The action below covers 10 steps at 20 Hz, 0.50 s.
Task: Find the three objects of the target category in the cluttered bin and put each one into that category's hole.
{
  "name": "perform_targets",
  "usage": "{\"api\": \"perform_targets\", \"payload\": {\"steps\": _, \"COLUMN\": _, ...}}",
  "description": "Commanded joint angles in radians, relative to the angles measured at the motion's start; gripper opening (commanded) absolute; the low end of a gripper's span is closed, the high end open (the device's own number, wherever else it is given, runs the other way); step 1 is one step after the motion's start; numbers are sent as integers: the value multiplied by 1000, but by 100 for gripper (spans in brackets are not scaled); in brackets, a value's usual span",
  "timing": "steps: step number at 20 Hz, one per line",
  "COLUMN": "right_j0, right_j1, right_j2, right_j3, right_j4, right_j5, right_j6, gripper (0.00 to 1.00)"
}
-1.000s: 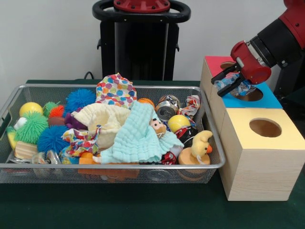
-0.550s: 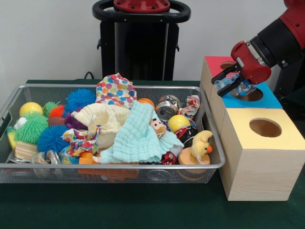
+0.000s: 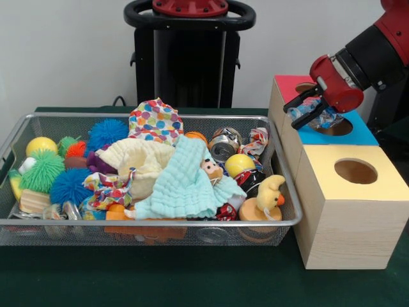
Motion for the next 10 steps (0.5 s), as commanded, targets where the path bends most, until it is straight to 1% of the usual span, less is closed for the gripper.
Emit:
{"api": "perform_targets", "payload": {"steps": 1, "right_j0": -32, "right_j1": 6, "right_j2": 93, "right_j3": -99, "right_j4": 11, "right_j5": 138, "right_j6": 216, "gripper": 0}}
{"api": "perform_targets", "payload": {"steps": 6, "right_j0": -34, "right_j1": -1, "right_j2": 89, "right_j3": -97, "right_j4": 5, "right_j5": 142, "right_j6": 207, "gripper": 0}}
{"api": "perform_targets", "payload": {"steps": 10, "right_j0": -33, "right_j1": 7, "right_j2": 85, "right_j3": -109, "right_j4": 7, "right_j5": 155, "right_j6": 217, "gripper": 0}}
